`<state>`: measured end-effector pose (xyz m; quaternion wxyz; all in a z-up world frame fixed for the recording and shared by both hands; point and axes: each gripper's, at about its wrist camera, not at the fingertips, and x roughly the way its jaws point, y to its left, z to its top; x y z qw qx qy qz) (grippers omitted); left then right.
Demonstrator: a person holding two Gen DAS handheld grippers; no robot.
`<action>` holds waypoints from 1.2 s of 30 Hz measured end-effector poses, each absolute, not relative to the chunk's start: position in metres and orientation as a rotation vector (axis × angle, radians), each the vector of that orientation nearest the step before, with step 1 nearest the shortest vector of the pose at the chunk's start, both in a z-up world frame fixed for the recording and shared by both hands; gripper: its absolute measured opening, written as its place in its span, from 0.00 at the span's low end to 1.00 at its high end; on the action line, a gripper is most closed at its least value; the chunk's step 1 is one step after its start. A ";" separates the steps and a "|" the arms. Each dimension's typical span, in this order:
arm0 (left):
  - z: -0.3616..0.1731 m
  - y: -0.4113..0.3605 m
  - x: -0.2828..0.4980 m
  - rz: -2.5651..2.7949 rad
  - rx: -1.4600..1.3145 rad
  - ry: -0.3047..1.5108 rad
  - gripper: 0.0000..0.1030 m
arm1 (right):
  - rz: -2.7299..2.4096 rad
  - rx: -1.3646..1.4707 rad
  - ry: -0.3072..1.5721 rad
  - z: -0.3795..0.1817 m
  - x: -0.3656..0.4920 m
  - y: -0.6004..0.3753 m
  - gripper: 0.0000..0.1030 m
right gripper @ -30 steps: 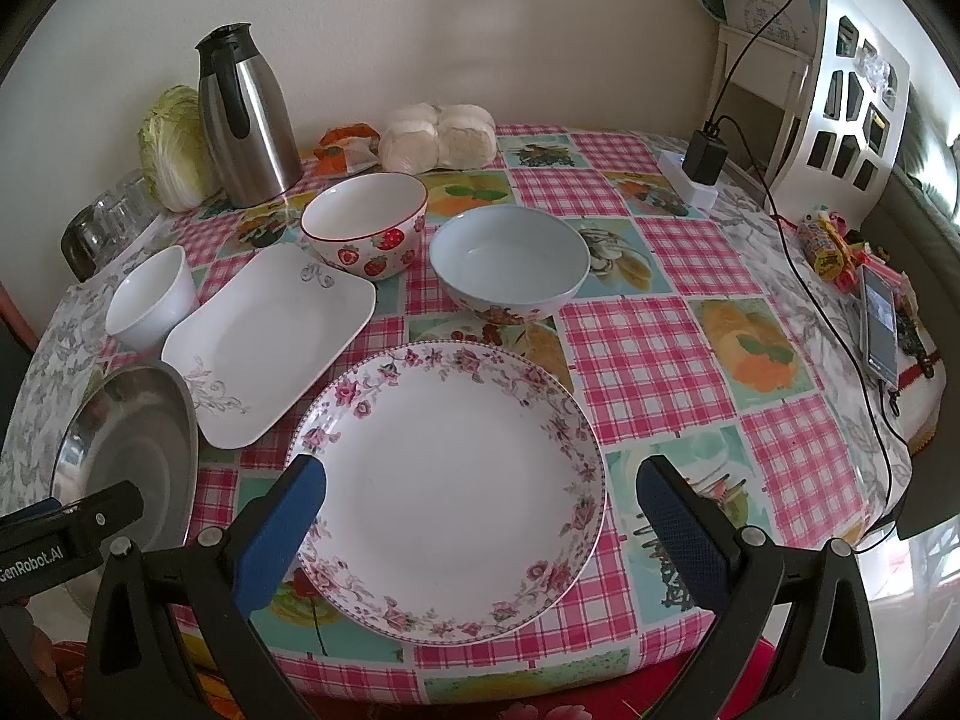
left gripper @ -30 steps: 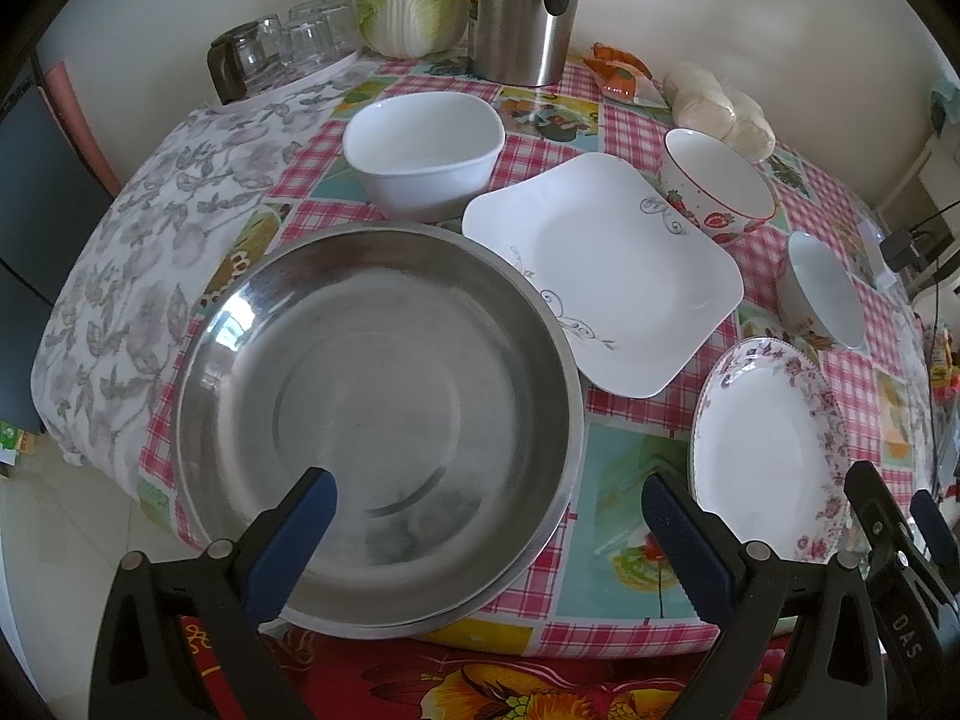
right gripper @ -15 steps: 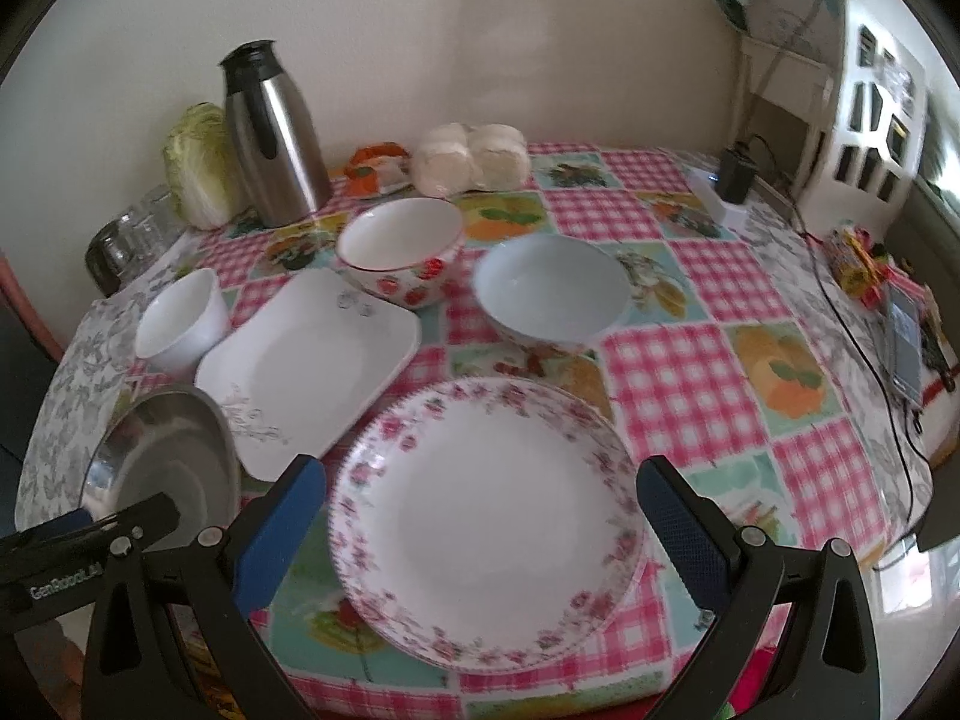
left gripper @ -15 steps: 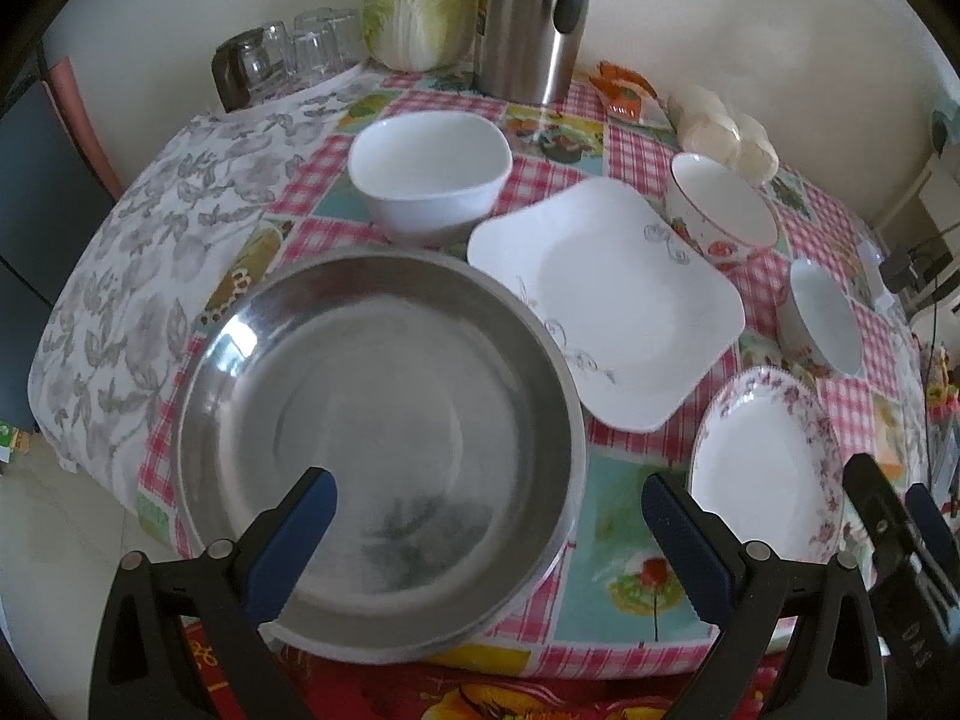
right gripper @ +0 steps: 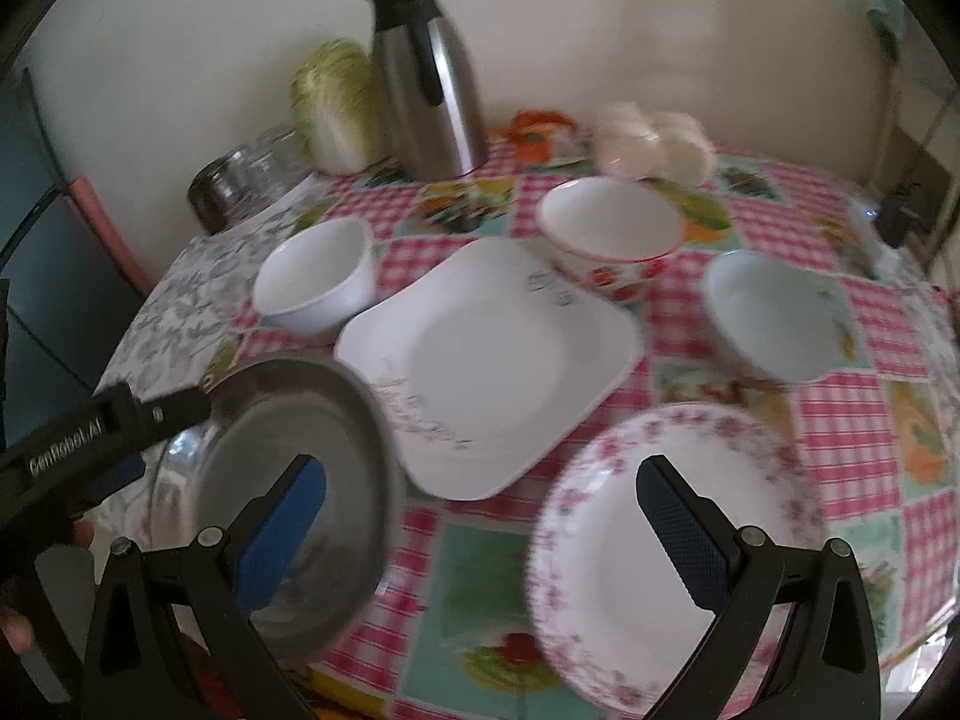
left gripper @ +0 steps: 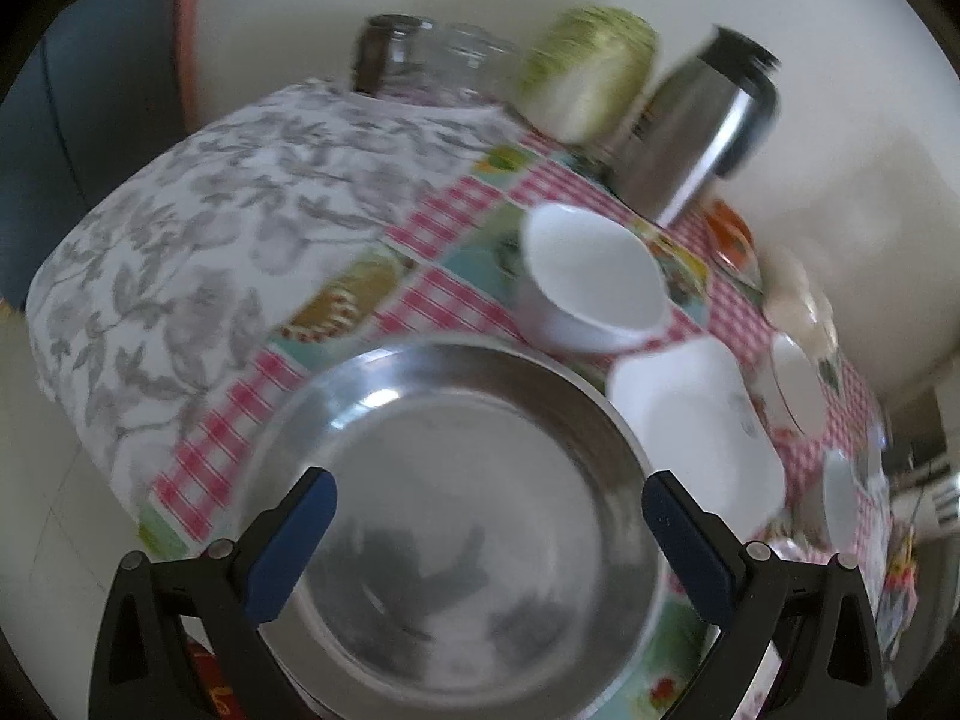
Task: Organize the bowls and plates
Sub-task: 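Grasp the stainless steel basin rim with the left tool while the right tool grasps it too, then lift the steel basin with both tools and carry it toward the table center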
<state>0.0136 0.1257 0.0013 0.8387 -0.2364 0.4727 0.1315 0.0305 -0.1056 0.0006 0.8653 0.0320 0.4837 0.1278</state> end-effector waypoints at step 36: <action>-0.080 0.199 0.013 0.520 -0.574 1.288 0.42 | 0.417 0.071 1.269 -0.073 0.054 -0.054 0.17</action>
